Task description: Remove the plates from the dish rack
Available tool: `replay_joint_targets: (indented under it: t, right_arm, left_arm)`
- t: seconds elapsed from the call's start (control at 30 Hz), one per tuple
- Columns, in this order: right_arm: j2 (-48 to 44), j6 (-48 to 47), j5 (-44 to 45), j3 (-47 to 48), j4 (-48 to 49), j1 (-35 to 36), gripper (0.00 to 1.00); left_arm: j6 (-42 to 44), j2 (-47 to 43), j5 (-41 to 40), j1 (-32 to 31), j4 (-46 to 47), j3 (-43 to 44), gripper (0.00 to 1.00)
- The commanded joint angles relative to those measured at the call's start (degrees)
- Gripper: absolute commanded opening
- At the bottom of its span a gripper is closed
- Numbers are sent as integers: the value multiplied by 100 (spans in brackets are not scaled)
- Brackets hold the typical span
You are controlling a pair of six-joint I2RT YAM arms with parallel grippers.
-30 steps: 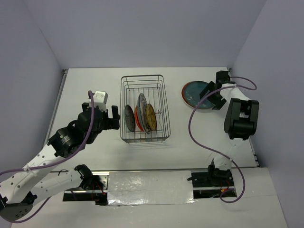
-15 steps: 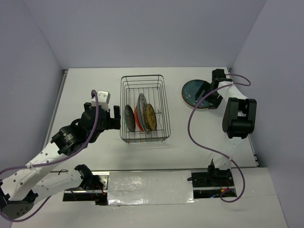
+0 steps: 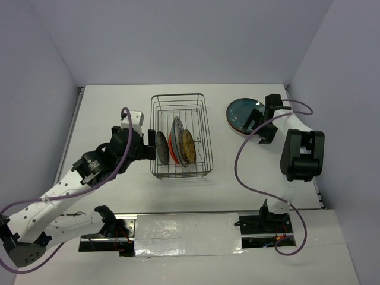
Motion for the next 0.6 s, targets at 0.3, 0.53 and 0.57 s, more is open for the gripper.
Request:
replay_joint_targets:
  t: [0.3,0.53,0.57]
  right_arm:
    - [-3462,-352,1003,-918,-195,832,100]
    - [-4727,-291,1066,-1374,-512,1264,100]
    - [-4859,-291,1031,-1436,-512,1307,100]
  left_arm:
    - [-1378,2854,-757,-478,-1304,3117,100]
    - [-2593,4394,-2043,-699,-3054,4683,90]
    - [-2628,4569,-2052,-699,-3098,4701,89]
